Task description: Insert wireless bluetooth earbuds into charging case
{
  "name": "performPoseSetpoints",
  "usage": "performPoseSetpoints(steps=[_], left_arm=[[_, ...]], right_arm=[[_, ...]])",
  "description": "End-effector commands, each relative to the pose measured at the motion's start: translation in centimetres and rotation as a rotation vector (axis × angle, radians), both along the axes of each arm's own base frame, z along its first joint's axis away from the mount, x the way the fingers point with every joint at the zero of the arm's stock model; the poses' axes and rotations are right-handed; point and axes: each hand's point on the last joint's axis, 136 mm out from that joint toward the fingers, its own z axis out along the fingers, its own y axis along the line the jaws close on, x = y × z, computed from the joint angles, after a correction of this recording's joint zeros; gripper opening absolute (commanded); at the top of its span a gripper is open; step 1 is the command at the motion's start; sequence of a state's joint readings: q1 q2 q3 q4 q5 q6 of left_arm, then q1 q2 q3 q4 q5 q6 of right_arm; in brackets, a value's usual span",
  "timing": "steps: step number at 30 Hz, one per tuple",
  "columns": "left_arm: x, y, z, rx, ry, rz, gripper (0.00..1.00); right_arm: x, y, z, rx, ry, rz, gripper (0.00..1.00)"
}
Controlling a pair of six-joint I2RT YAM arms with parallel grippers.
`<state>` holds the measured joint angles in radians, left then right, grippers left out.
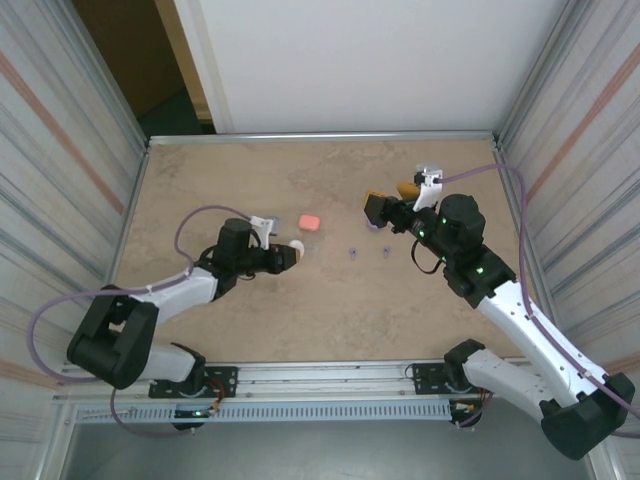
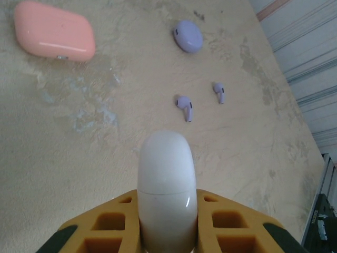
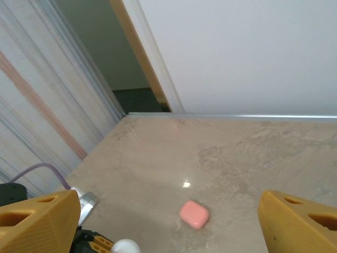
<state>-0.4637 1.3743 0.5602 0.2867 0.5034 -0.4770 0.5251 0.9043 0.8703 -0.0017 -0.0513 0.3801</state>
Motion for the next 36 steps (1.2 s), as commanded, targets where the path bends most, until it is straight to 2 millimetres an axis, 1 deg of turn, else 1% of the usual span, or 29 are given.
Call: performPoseSetpoints(steps=[1,18,26,30,34,36], left_arm=[[0.8,-0.1,-0.4,0.002,0.059,0.025,0.00],[0.9,-1.3,-5.4,0.018,0.265,0.002,0.00],[0.8,-1.4,-6.4,0.025,0.294,0.003,0.01],[0.8,-1.2,-6.8,0.034,0.300,0.012,0.04],[0.7,-1.2,-7.0,0.037,0.304,0.015,0.10],[0.7,-1.1,-7.2,0.044,0.305,0.020,0.16]], right_arm=[[0.1,-0.6,-0.7,-0.029,0.002,-0.021,0.86],[0.5,-1.8,-1.5,-0.053,0.028,-0.072,0.87],[0.5,-2.0,-1.7,-0.062,0.038,-0.083,0.86],[0.4,-2.1,-1.6,-0.061,0.036,-0.084,0.86],[0.4,-2.3,-1.6,-0.064,0.038,-0.091,0.86],[0.4,-2.3,-1.6,-0.065,0.039,-0.093,0.86]])
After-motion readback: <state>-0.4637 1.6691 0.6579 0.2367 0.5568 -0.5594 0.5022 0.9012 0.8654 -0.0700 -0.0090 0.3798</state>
